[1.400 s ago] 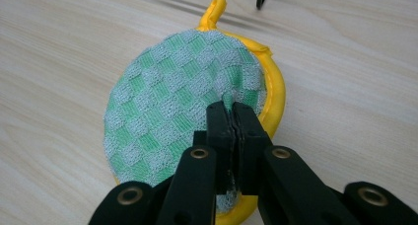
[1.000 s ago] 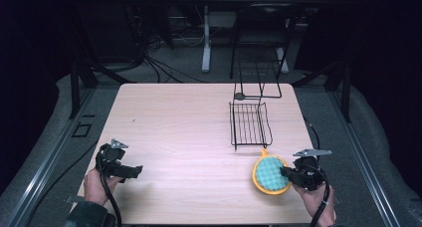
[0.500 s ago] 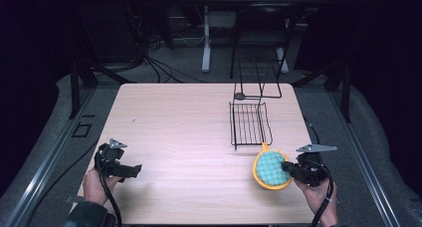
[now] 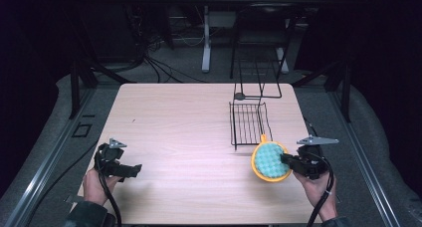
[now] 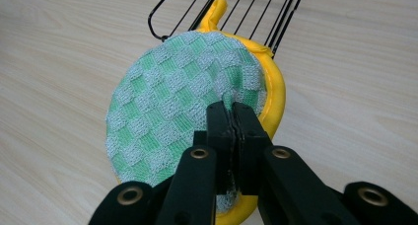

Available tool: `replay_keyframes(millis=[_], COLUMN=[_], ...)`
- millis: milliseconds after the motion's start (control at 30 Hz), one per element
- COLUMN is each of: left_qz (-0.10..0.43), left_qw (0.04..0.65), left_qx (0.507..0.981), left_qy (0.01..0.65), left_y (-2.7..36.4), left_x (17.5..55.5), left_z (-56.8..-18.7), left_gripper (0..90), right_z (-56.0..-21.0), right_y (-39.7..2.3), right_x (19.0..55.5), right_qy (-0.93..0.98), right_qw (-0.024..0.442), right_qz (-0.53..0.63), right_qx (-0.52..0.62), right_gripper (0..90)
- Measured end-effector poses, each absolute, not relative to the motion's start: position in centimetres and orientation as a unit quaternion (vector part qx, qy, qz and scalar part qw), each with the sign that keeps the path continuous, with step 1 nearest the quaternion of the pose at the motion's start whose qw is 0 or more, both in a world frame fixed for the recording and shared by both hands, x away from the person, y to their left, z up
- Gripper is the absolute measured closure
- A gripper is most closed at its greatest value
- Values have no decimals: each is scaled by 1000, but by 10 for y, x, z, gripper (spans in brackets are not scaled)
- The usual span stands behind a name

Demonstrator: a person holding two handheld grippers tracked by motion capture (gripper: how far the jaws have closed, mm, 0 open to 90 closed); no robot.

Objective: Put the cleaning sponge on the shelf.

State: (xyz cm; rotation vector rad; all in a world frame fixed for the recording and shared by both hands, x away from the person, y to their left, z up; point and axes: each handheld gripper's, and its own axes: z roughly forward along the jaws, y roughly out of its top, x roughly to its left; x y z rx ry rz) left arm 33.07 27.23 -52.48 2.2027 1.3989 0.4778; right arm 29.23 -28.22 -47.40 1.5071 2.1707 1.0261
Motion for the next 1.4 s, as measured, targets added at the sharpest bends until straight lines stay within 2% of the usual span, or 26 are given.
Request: replay_keyframes(millis=[733,1400], left_qz=[169,167], left_qw=[253,255], left_qx=[807,808], left_qy=[506,503], left_y=[271,269], left_x=[332,333], left_z=[-522,-523], left_gripper=[0,0], right_z=[-453,-451], right_y=[-278,-268], right_x=[319,354], right_qy=[747,733], right_qw=[176,190], right_qz=[376,386], right_qx=[519,526], right_gripper=[882,883])
